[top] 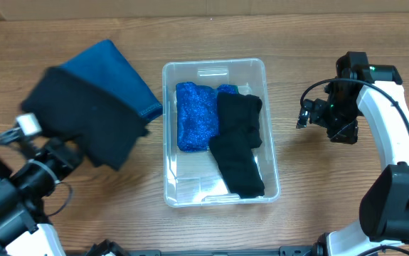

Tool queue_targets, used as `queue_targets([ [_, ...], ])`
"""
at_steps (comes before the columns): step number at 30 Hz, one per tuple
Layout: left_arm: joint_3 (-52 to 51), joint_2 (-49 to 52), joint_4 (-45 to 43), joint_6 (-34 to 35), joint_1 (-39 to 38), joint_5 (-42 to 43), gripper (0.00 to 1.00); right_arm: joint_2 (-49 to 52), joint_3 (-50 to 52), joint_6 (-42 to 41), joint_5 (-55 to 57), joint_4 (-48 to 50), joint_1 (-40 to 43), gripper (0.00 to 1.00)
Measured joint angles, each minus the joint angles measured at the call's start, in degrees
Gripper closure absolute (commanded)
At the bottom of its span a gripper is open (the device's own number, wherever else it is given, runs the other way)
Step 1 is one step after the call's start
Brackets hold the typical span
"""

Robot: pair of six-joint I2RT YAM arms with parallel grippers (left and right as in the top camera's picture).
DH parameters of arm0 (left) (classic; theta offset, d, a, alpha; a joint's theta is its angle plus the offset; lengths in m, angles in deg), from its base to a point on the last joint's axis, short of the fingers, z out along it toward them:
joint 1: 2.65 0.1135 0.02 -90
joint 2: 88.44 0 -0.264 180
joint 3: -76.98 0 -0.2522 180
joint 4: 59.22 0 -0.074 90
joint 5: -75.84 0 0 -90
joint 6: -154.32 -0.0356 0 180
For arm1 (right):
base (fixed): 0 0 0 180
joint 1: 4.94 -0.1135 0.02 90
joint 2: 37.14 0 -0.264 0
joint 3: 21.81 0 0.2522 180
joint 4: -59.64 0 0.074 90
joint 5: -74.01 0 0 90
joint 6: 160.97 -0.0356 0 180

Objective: Pack container
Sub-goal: 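Carry the black cloth into the bin with the left gripper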

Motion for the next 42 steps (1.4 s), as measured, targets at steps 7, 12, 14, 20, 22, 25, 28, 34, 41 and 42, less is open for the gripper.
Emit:
queue_targets([
  [7,7.32,1.55,0.22,-0.5,-36.96,-13.11,0.96,0.0,0.0,0.02,-0.02,-0.09,-0.02,0.0],
  [12,8.46,9.25,0.42,-2.89,-57.18,-22.45,0.96,0.0,0.0,0.02,0.15,-0.31,0.0,0.0],
  [14,8.46,14.23,0.52,-3.72,-61.0,-25.46,0.96,0.0,0.0,-0.46,1.07,-0.68,0.31,0.0],
  [20,8.46,23.91,0.76,-4.87,-62.01,-32.48,0.96,0.0,-1.7,-2.43,2.78,-3.78,9.03,0.0],
  [22,8.46,26.05,1.57,-4.9,-62.01,-34.51,0.96,-0.13,-2.27,-2.91,2.97,-3.85,12.15,0.0],
  [25,8.46,29.05,1.81,-4.74,-62.01,-36.59,0.96,-0.74,-2.34,-3.06,2.97,-4.11,13.22,0.0],
  [28,8.46,32.28,2.14,-4.72,-62.01,-37.16,0.96,-0.81,-2.36,-3.17,2.97,-4.13,13.11,0.0],
  [34,9.51,30.64,0.07,-4.7,-62.03,-33.2,0.96,-0.87,-2.38,-3.19,2.97,-4.04,13.11,0.0],
  [41,17.84,17.79,-1.49,5.73,-62.14,-27.91,0.96,-0.87,-2.38,-3.17,2.97,-3.85,13.11,0.0],
  [42,17.81,17.2,-1.31,7.45,-62.49,-27.87,0.96,-0.87,-2.38,-3.17,2.97,-3.87,13.14,0.0],
])
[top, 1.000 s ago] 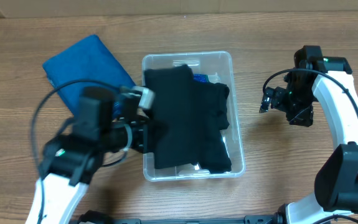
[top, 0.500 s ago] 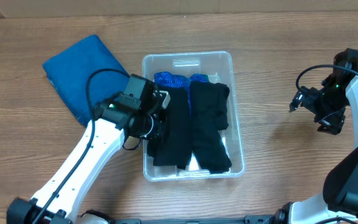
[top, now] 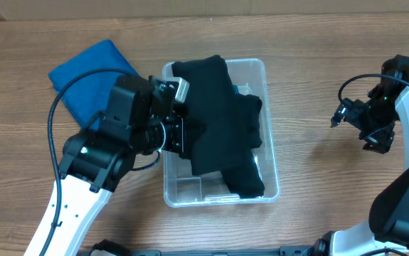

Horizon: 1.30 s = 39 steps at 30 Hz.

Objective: Pack container
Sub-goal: 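Carry the black cloth into the bin with the left gripper, then press the black cloth flat into the bin and withdraw left gripper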

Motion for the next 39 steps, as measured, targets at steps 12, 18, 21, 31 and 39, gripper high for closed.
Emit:
queue_targets([
  [12,-21.84,10.23,-11.8,9.99,-5.4,-4.37,0.95,0.0,-0.02,-0.02,-0.02,-0.24,0.0,0.0],
  [18,-22.25,13.05,-11.58,9.7,-5.53,-8.24,0.94,0.0,-0.02,0.0,0.0,-0.24,-0.02,0.0],
  [21,-21.97,13.07,-8.28,8.94,-5.53,-12.92,0.81,0.0,-0.02,0.0,-0.02,-0.22,0.0,0.0],
  [31,-18.69,13.38,-3.54,6.67,-5.51,-23.8,0.43,0.0,-0.02,0.0,-0.02,-0.17,0.0,0.0],
  [39,1.55,13.81,2.6,4.79,-6.27,-24.5,0.94,0.0,-0.02,0.02,-0.02,-0.02,-0.02,0.0],
])
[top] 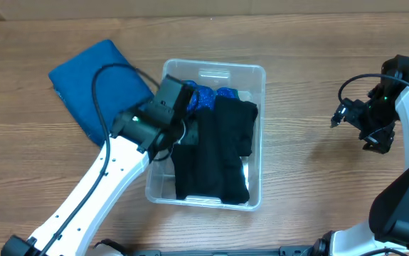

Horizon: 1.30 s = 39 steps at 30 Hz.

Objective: Pack container
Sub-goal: 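Press the black cloth flat into the bin and withdraw left gripper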

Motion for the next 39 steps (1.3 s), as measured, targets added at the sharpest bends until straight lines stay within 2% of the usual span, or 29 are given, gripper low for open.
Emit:
queue_targets([
  [2,2.49,0.0,-3.63,-1.75,-2.29,-0.26,0.96,0.0,0.0,-0.02,0.0,0.11,0.0,0.0],
  [6,2.73,1.95,-4.04,-2.67,-6.6,-1.57,0.96,0.0,0.0,-0.02,0.0,0.17,0.0,0.0],
  [9,2.8,9.4,-3.32,-2.71,-10.21,-1.29,0.96,0.0,0.0,0.0,0.02,0.2,0.0,0.0],
  [16,3.37,26.14,12.48,1.46,-13.4,2.84,0.96,0.0,0.0,-0.02,0.0,0.2,0.02,0.0],
  [23,4.02,28.5,12.66,1.64,-13.4,2.58,0.96,0.0,0.0,0.0,0.0,0.17,0.02,0.0],
  [27,9.44,27.58,14.16,-0.28,-13.38,-0.17,0.95,0.0,0.0,0.0,0.02,0.15,0.0,0.0],
  [28,11.3,26.14,14.64,-0.59,-13.35,-1.79,0.91,0.0,0.0,0.0,0.0,0.17,0.02,0.0],
  [29,13.07,23.85,14.91,-0.83,-13.25,-3.74,0.52,0.0,0.0,-0.02,0.0,0.2,0.0,0.0],
  [30,14.56,21.29,15.15,-1.14,-12.98,-5.22,0.29,0.0,0.0,0.0,0.0,0.2,0.0,0.0],
  [31,16.0,18.25,15.19,-1.46,-12.48,-6.93,0.13,0.0,0.0,0.02,0.02,0.22,0.02,0.0],
  [35,19.56,1.97,15.28,-1.73,-3.8,-12.09,0.03,0.0,0.0,0.02,0.02,0.31,0.02,0.0],
  [37,20.37,-5.14,16.57,-2.01,8.39,-13.55,0.0,0.0,0.0,0.0,0.02,0.48,0.02,0.0],
  [39,20.37,-7.04,17.79,-2.16,20.15,-12.0,0.0,0.0,0.0,0.02,0.04,0.55,0.0,0.0],
])
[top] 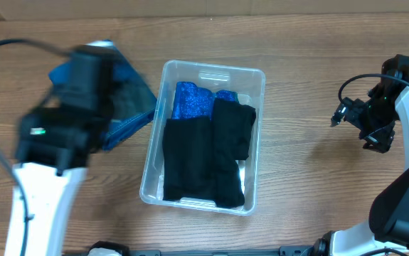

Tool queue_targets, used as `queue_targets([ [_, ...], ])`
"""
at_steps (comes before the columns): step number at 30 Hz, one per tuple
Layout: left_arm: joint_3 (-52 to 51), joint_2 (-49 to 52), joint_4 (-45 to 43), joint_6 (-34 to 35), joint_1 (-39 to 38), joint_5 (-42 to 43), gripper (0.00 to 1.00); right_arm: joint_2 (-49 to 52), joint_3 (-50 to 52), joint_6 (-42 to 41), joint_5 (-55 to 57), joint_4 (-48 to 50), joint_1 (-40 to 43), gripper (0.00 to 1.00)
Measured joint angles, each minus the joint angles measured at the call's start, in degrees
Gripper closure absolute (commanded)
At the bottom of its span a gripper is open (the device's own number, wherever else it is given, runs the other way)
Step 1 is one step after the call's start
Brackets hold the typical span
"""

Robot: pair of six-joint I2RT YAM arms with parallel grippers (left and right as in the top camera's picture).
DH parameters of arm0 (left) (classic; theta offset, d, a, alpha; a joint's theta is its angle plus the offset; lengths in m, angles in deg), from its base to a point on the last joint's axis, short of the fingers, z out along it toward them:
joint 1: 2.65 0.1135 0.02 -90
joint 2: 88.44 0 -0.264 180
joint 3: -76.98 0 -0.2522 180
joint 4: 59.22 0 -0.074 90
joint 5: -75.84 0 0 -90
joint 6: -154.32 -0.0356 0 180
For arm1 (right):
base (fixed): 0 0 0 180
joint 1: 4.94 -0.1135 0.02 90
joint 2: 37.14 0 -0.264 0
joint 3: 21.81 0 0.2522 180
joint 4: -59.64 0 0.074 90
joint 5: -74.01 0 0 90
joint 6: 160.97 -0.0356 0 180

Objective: Pack container
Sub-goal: 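Press the black cloth flat into the bin and withdraw left gripper, then grasp the folded teal denim cloth with the left gripper and lift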

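The clear plastic container (204, 69) sits mid-table, slightly skewed. Inside lie a sparkly blue cloth (188, 102) at the far end, a black garment (186, 167) filling the near left half, and another black garment (234, 139) on the right. A folded blue cloth (131, 107) lies on the table left of the container. My left arm (72, 117) is blurred above that cloth and hides its own fingers. My right gripper (338, 119) hovers over bare table far to the right, with nothing in it; its jaws are too small to read.
The wooden table (304, 185) surrounds the container. My right arm's cable (353, 82) loops above its wrist. The table's far edge runs along the top of the overhead view.
My left arm was reaching into the container's left side at the black garment. Now it is out, over the blue cloth on the left, and the garment lies flat in the container.
My left gripper first held a black garment over the table's left side. Then the garment hung over the container. Then it lay in the left half, with the container pushed askew. Now my left arm is out. My right arm moved right early, then stayed still.
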Motion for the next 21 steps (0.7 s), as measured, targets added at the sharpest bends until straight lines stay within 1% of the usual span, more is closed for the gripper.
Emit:
queue_targets([
  [1,-0.24,0.46,-0.11,-0.33,7.52,2.16,0.0,0.0,0.0,0.0,-0.04,-0.02,0.0,0.0],
  [5,-5.95,5.16,-5.18,-4.0,27.65,14.97,0.0,0.0,0.0,0.0,-0.04,0.04,0.02,0.0],
  [7,-10.67,9.62,-8.15,-6.05,34.64,21.4,0.0,0.0,0.0,0.0,-0.04,0.04,0.02,0.0],
  [9,-15.8,15.08,-11.74,-7.89,39.52,27.1,0.0,0.0,0.0,0.02,-0.04,0.04,0.02,0.0],
  [11,-18.53,20.24,-17.03,-11.85,42.45,33.4,0.0,0.0,0.0,-0.02,-0.02,0.04,0.0,0.0],
  [13,-19.37,26.12,-19.91,-15.87,44.26,38.6,0.0,0.0,0.0,0.0,-0.04,0.04,0.02,0.0],
  [17,-19.5,34.99,-24.37,-21.51,44.37,44.78,0.0,0.0,0.0,0.39,-0.04,0.07,0.0,0.0],
  [21,-19.54,40.7,-27.34,-25.55,44.17,48.7,0.0,0.0,0.0,0.63,-0.04,0.2,0.0,0.0],
])
